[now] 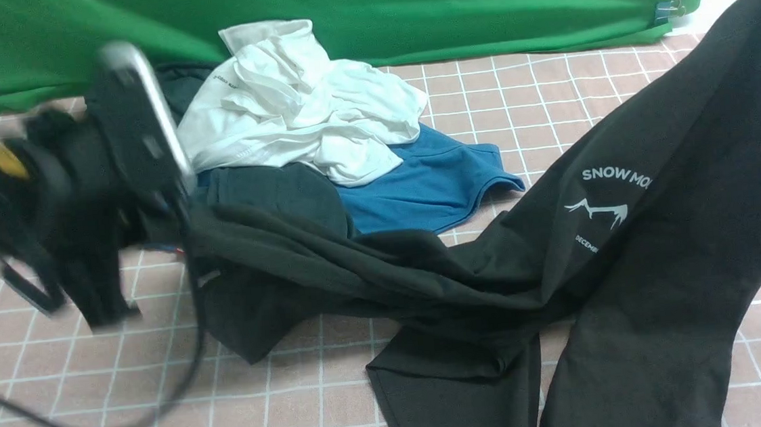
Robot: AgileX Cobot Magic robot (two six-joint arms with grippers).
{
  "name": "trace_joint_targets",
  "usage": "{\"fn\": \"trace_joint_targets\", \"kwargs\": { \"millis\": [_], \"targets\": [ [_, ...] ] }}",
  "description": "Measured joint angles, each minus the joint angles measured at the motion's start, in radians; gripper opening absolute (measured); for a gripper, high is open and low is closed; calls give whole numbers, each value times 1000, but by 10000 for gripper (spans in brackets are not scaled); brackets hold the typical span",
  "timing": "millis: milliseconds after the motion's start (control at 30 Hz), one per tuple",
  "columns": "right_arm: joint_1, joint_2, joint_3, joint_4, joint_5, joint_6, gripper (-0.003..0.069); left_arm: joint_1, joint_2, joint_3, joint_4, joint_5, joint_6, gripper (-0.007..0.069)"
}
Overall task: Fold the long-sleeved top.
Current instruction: Spread the long sleeves with your arms and place them on the tabletop
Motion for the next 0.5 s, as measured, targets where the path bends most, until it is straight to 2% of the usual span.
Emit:
{"fn": "trace_joint_targets", "kwargs": {
  "millis": [167, 267, 400, 467, 500],
  "targets": [
    [0, -10, 0, 26, -1, -24, 99, 3, -24, -282, 213, 61, -225, 17],
    [0, -21, -9, 31, 0, -26, 99, 3, -12, -387, 244, 113, -269, 17],
    [0, -35, -12, 39, 11, -26, 99, 3, -2, -425, 180, 180, -284, 17],
    [0, -36, -12, 43, 21, -27, 99, 3, 10, -394, 85, 244, -256, 17],
    [0, -36, -12, 44, 28, -27, 99, 3, 26, -320, -16, 330, -171, 17]
  ]
}}
